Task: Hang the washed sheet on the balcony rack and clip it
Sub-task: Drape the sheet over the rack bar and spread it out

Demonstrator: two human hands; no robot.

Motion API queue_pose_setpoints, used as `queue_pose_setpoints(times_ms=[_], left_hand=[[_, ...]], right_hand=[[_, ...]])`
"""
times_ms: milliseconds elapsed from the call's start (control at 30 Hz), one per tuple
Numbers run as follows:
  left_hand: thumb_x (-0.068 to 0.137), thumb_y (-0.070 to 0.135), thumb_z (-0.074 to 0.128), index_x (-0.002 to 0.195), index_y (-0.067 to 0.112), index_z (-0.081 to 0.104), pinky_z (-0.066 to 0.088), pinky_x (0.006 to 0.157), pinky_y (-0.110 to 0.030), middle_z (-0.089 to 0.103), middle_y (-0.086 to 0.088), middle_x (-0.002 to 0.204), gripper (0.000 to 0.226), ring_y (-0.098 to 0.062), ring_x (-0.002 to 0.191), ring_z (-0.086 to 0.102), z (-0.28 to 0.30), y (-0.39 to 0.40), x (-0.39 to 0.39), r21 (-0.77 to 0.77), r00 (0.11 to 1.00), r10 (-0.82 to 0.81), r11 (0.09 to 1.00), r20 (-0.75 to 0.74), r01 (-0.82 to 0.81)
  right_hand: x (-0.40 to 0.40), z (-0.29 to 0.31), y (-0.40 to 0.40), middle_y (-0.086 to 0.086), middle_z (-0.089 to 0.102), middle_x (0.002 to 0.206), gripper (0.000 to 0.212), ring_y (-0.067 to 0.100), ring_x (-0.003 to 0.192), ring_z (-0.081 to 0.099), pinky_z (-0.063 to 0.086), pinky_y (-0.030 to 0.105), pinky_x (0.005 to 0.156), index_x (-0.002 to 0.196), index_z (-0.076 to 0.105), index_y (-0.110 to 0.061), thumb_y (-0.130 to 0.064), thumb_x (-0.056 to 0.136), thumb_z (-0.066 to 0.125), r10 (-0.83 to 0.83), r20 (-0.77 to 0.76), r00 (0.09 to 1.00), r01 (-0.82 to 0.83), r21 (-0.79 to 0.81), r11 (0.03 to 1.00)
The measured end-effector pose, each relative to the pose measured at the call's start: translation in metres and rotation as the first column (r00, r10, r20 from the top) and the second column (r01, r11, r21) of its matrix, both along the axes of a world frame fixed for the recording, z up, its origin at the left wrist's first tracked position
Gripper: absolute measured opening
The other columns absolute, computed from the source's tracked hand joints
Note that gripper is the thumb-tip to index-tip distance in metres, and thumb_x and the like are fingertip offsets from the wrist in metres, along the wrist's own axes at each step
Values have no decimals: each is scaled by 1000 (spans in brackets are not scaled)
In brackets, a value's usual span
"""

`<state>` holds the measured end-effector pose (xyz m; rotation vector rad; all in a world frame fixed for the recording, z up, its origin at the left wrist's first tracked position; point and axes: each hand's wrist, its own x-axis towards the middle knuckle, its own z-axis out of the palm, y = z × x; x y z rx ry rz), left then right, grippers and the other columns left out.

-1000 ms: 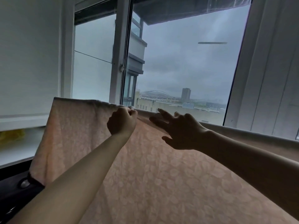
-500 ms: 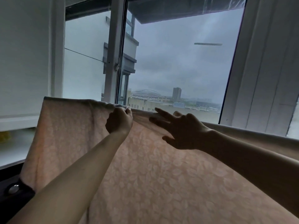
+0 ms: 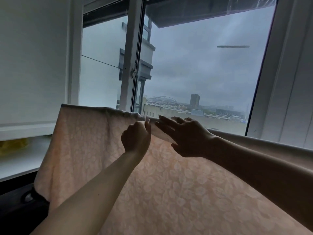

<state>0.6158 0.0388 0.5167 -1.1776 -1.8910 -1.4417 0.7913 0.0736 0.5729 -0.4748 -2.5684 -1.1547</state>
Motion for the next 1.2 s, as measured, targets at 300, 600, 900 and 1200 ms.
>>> queue_pose_setpoints(times_ms=[300,600,900,1200], left_hand=[[98,52,33,75,19,65,57,65,-34,67,4,66,52,-11,59,66,-1,4,-13,-19,982,-114,993,152,119],[86,64,49,73,15,63,40,56,-26,65,-3,69,53,-21,64,62,48,18,-52,-179,963,50,984,265,-2],[99,31,43,69,12,61,56,64,-38,61,-5,62,40,-23,57,61,21,-3,-84,-95,980,61,992,-187,-80],[99,34,42,64,16,57,47,57,-29,52,1,56,42,-19,54,57,-5,-20,-103,-115,994,-55,992,-95,44]], right_hand=[[-29,-3,6,2,-6,161,77,28,107,54,52,30,68,151,-11,-29,-39,94,40,4,48,999,-7,60,998],[-31,-3,1,1,-6,161,69,33,109,57,38,27,59,151,-8,-34,-40,96,35,-56,53,997,50,104,993],[-32,-3,-5,7,27,156,69,25,68,65,33,22,49,150,26,-30,-42,87,53,-75,-77,994,84,112,990],[-57,-8,-5,3,31,155,74,28,88,66,29,21,50,148,30,-32,-42,80,58,-84,-86,993,94,113,989]])
